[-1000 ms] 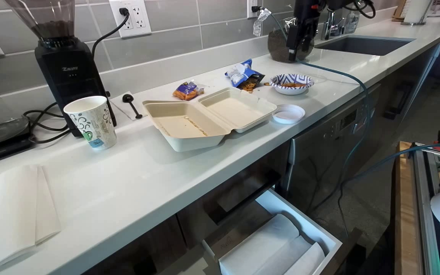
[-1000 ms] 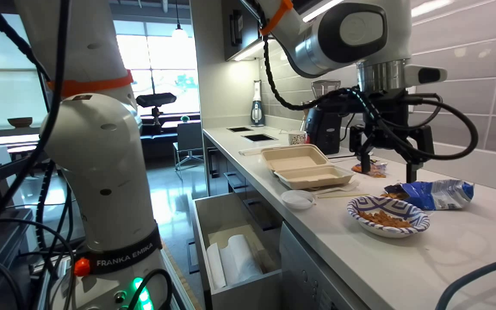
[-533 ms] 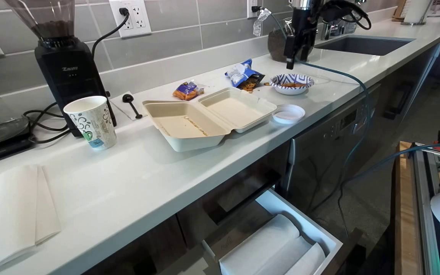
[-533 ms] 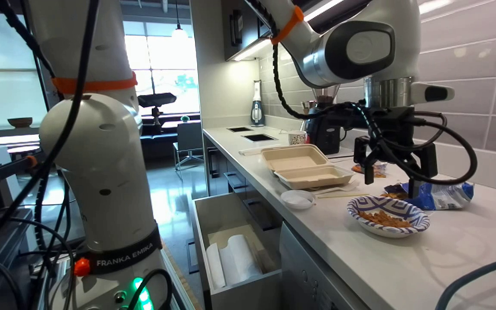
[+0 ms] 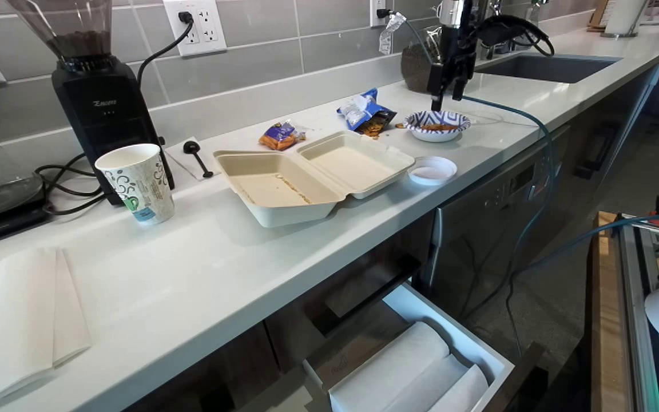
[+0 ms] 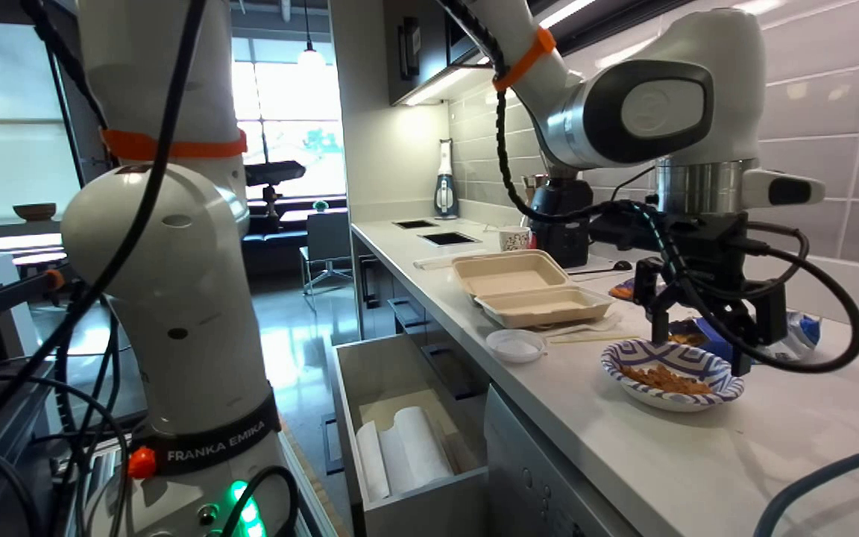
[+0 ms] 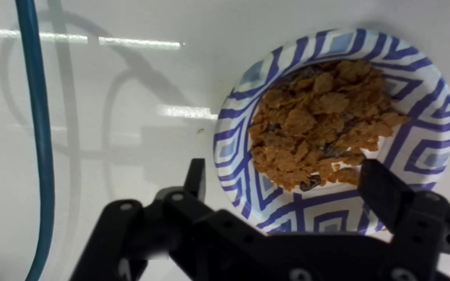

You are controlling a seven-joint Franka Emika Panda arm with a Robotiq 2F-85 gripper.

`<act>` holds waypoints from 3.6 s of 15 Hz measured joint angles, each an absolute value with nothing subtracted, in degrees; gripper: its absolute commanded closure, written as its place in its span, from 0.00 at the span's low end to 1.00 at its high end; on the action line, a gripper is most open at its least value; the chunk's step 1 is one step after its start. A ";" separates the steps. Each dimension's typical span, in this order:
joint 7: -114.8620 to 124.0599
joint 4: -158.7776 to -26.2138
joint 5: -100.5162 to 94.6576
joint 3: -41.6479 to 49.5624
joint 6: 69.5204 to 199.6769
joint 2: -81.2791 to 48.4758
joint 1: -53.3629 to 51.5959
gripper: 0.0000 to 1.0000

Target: Pour the contents in the bowl into the carton box

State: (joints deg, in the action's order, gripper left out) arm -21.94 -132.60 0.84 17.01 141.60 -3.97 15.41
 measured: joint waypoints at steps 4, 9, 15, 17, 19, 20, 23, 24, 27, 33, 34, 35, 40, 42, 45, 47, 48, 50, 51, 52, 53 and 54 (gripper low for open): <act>-26.39 -129.83 5.01 16.95 141.69 -6.38 17.57 0.00; -31.04 -126.99 7.92 16.56 141.09 -9.94 19.85 0.00; -33.08 -124.25 8.21 15.47 138.79 -13.01 21.57 0.00; -33.08 -123.79 8.21 15.10 138.28 -13.70 21.75 0.00; -33.08 -123.39 8.21 14.71 137.78 -14.29 21.89 0.25; -33.08 -123.18 8.21 14.50 137.65 -14.60 21.97 0.34; -33.08 -122.78 8.21 13.95 137.45 -15.24 22.19 0.46; -33.08 -122.74 8.21 13.80 137.45 -15.34 22.24 0.47; -33.07 -122.47 8.22 13.53 137.31 -15.52 22.25 0.23; -33.05 -121.89 8.22 13.02 137.25 -16.01 22.25 0.26; -33.04 -121.81 8.31 12.93 137.24 -16.10 22.26 0.23; -33.00 -121.70 8.50 12.83 137.23 -16.18 22.28 0.21; -32.97 -120.90 10.64 12.24 137.15 -16.29 22.77 0.21; -32.98 -120.40 11.29 12.09 137.00 -16.30 23.00 0.27; -32.96 -119.91 11.70 12.06 136.98 -16.50 23.21 0.27; -32.95 -119.79 11.74 12.06 136.98 -16.74 23.36 0.28; -32.94 -119.73 11.74 12.06 136.98 -16.89 23.46 0.41; -32.94 -119.45 11.74 12.06 136.98 -17.28 23.67 0.59; -32.94 -119.21 11.74 12.06 136.98 -17.54 23.75 0.67; -32.94 -118.99 11.74 12.06 136.98 -17.80 23.80 0.77; -32.94 -118.78 11.74 12.05 136.98 -18.03 23.85 0.84; -32.93 -118.58 11.74 12.05 136.98 -18.22 23.89 0.92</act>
